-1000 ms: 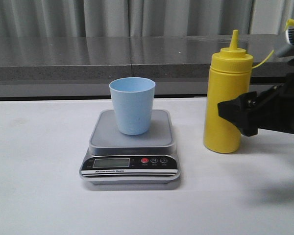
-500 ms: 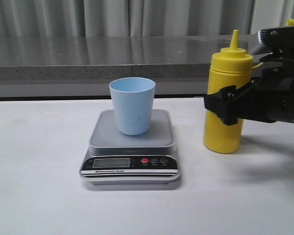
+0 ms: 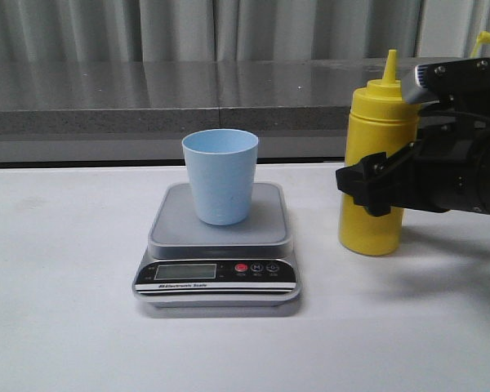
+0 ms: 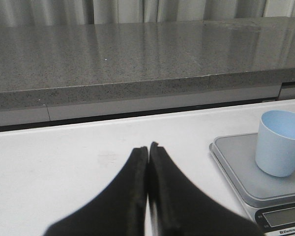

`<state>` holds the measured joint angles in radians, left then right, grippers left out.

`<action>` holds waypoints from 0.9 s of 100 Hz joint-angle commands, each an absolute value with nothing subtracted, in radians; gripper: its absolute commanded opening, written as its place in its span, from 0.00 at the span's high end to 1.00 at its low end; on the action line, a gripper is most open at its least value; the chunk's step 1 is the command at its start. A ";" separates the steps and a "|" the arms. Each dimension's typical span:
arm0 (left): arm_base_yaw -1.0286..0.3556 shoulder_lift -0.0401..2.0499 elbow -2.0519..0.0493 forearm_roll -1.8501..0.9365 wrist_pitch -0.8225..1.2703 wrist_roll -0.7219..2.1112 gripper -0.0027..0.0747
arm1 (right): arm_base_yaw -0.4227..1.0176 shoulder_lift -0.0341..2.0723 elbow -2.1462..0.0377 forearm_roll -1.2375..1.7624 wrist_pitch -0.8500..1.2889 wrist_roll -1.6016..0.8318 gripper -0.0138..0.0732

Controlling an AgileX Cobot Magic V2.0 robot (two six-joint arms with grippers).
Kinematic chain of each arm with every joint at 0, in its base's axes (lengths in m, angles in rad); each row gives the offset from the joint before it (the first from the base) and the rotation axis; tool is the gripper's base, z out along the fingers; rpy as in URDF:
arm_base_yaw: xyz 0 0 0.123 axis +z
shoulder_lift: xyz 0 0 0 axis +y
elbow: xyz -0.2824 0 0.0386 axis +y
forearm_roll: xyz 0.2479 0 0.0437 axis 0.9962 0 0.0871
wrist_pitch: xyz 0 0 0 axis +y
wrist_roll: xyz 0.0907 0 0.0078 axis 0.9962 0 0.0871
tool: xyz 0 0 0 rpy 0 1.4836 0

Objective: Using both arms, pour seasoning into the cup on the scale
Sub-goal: 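Reach the right gripper to the yellow squeeze bottle and grasp it, then lift the bottle with the right gripper and tilt nozzle toward the cup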

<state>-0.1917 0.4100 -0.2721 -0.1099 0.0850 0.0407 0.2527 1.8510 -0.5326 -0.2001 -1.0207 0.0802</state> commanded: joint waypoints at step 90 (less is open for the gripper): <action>-0.189 0.413 -0.300 -0.111 0.006 0.038 0.99 | 0.303 1.520 -0.622 -0.258 -0.548 -0.277 0.61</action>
<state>-0.1917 0.4100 -0.2721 -0.1099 0.0850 0.0407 0.2788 1.5728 -0.5569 -0.2204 -0.5973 -0.2118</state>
